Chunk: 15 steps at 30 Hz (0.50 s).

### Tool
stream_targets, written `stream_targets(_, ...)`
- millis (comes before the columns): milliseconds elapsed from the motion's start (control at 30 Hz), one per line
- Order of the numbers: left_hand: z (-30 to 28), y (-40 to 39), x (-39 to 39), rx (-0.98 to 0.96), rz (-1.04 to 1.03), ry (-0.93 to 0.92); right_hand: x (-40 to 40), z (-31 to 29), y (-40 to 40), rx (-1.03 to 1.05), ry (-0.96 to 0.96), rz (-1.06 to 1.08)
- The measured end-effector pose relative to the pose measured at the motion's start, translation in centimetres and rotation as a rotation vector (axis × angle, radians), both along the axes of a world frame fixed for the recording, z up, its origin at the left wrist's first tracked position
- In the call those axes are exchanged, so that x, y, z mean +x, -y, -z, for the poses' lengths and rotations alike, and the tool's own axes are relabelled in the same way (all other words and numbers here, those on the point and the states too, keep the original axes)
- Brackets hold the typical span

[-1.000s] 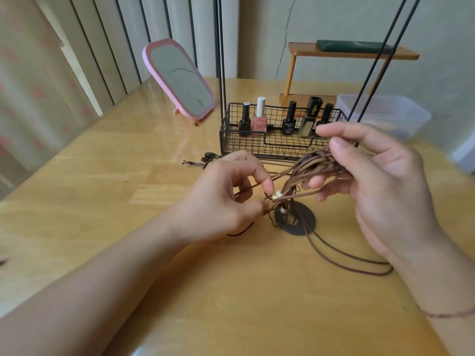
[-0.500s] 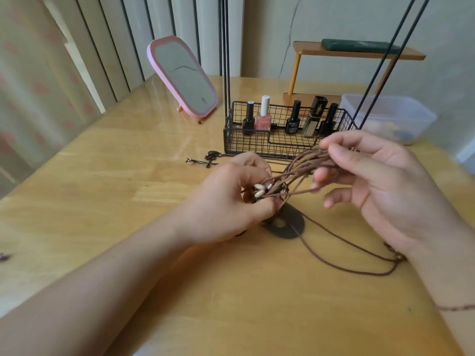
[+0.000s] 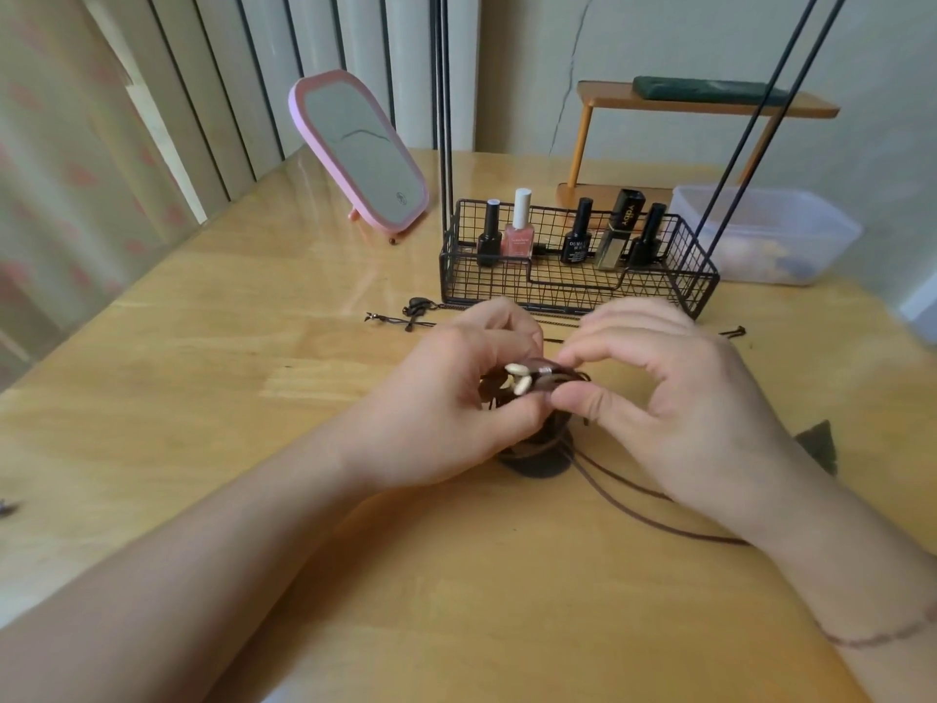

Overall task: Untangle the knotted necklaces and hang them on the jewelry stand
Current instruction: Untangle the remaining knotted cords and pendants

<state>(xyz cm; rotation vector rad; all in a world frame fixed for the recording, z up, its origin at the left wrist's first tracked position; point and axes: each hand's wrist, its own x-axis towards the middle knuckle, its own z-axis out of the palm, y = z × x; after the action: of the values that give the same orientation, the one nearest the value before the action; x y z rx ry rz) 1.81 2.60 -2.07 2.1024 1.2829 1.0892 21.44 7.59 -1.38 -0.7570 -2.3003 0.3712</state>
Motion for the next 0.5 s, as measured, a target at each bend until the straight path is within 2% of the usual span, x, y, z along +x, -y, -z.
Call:
stream_targets(100,0.1,0.0,0.0,0.000,-0.008,0.028,0.3,-0.2,0.1,-0.073,0.027,-0.003)
stream_targets(167,0.2,-0.2,0.0,-0.016,-0.026,0.057,0.4,-0.2,0.2,-0.185,-0.035,-0.041)
stream_targets(267,0.2,-0.3,0.0,-0.023,-0.071,0.029,0.4,-1.1,0.6,-0.433,-0.357,-0.173)
stream_targets(333,0.1,-0.2,-0.1,-0.048,-0.093,0.085,0.3,-1.8,0.6,-0.572,-0.575,-0.208)
stream_targets(400,0.0,-0.2,-0.3,-0.063,-0.079,0.082,0.5,-2.3,0.5,-0.603,-0.681,-0.212)
stream_targets(500,0.4,-0.3,-0.5,-0.051,-0.074,-0.123,0.7,-2.4,0.3,-0.662,-0.755,-0.305)
